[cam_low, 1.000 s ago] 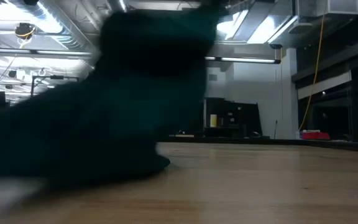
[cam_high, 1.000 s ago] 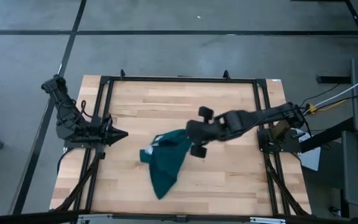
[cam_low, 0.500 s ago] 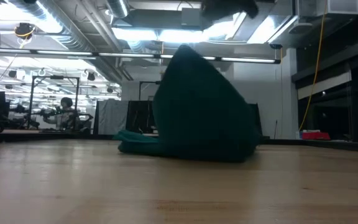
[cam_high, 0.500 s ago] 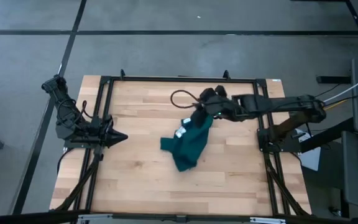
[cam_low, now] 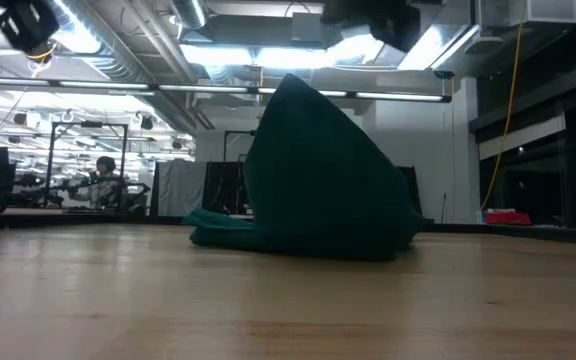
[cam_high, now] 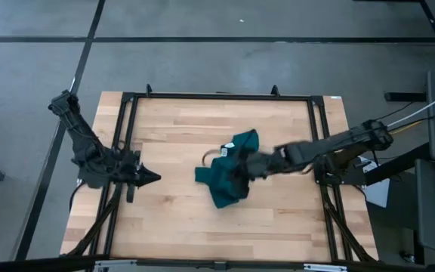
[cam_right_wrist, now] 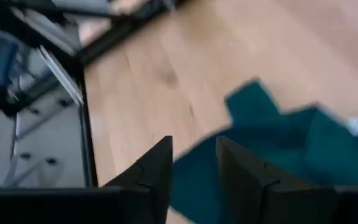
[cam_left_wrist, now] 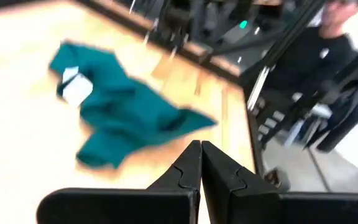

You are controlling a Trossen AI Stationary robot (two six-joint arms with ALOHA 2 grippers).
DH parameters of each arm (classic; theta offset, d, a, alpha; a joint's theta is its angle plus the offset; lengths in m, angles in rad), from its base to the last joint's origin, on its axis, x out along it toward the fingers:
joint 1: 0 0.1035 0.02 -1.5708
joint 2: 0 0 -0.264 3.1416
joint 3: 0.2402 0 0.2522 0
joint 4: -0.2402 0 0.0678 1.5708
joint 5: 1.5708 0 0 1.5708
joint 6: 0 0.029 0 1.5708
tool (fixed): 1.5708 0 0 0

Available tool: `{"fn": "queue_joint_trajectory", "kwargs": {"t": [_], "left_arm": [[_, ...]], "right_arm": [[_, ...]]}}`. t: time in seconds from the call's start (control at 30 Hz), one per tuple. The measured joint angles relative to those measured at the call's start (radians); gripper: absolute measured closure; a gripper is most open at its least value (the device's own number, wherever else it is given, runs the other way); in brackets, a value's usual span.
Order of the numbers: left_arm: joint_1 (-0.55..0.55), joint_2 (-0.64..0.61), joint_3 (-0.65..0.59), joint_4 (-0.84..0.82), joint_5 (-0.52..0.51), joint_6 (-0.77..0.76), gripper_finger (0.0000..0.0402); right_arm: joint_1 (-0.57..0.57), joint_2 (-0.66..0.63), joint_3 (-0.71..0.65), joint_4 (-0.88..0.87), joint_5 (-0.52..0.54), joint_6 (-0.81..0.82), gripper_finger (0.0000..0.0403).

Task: Fold microfiber towels
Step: Fold the green towel

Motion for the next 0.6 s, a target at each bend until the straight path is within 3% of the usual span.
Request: {"fn": "queue_joint_trajectory", "kwargs": {"t": [0.1, 0.23, 0.6], "left_arm": [[0.024, 0.053, -0.001, -0.026, 0.082, -0.043, 0.0398], [0.042, 0.079, -0.001, 0.028, 0.113, -0.031, 0.0398], [0.039, 0.054, -0.001, 0.100, 0.117, 0.007, 0.0398]], "right_arm": [[0.061, 0.033, 0.004, 0.013, -0.029, 0.007, 0.0295], [0.113, 0.063, 0.006, 0.007, -0.058, 0.015, 0.0289], [0.130, 0.185, 0.029, 0.027, -0.090, -0.107, 0.0186]]}}
